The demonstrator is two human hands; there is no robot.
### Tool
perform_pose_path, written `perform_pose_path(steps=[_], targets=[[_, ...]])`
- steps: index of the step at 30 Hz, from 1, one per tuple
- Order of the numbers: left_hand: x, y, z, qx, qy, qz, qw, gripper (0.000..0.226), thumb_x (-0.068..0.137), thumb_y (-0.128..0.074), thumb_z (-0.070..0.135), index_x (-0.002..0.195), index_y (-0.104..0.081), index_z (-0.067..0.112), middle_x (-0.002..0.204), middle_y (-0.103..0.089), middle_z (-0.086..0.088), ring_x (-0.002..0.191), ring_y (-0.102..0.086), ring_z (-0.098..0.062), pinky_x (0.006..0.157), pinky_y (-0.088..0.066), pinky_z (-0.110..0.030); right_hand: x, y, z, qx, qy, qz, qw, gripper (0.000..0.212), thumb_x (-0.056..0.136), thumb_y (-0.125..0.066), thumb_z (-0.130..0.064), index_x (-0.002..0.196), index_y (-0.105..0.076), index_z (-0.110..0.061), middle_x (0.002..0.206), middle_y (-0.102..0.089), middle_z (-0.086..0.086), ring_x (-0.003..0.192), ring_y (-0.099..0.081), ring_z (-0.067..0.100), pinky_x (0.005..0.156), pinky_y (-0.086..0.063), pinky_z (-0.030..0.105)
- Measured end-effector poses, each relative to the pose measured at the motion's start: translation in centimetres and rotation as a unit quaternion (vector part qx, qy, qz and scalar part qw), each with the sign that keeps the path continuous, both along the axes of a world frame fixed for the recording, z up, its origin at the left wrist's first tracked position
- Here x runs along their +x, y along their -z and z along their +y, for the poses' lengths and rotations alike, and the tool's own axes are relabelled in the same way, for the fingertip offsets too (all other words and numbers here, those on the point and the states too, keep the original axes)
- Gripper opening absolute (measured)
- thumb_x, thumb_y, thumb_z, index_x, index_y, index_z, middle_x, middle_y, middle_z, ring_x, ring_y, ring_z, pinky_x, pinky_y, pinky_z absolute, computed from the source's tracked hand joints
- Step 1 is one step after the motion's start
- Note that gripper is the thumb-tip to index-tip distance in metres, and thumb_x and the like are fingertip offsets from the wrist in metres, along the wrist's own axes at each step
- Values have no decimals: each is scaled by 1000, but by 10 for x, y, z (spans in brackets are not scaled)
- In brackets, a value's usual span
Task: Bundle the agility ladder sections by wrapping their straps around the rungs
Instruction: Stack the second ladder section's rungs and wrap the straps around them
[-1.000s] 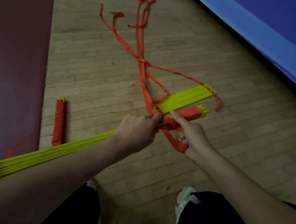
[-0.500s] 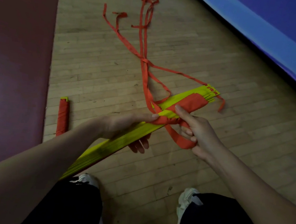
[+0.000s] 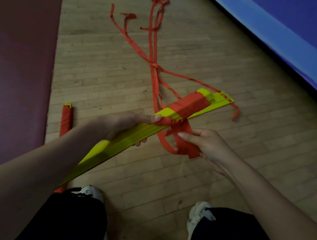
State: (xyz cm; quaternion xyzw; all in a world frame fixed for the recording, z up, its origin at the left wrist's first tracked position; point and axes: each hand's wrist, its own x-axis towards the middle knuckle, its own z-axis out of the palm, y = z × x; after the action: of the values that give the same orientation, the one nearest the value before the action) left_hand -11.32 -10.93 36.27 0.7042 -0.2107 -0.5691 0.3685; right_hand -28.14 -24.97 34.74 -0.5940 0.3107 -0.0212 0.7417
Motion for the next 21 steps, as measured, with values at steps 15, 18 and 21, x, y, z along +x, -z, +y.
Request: perform_pose_path(steps=[15, 18, 21], targets=[[-17, 9, -11, -41, -20, -166, 985, 44, 87, -61, 49, 93, -67, 6, 70, -70, -7, 55, -65, -17, 52, -52, -22, 0, 13, 8, -228, 79, 32, 970, 42, 79, -76, -29, 43, -57, -18, 36, -45, 4, 28, -40, 14, 35, -30, 19], [-28, 13, -13, -38, 30, -335, 941, 38, 85, -55, 60, 81, -60, 23, 69, -68, 4, 57, -66, -12, 55, -50, -24, 2, 12, 10, -238, 112, 55, 963, 52, 84, -69, -41, 42, -51, -15, 37, -46, 4, 30, -43, 14, 40, -34, 22], [-36, 16, -16, -49, 51, -473, 878, 45, 82, -50, 70, 72, -46, 26, 72, -64, 0, 74, -65, -25, 60, -49, -37, 7, 6, 4, -226, 150, 97, 958, 61, 78, -61, -64, 46, -49, -14, 41, -48, 6, 35, -47, 16, 44, -34, 26]])
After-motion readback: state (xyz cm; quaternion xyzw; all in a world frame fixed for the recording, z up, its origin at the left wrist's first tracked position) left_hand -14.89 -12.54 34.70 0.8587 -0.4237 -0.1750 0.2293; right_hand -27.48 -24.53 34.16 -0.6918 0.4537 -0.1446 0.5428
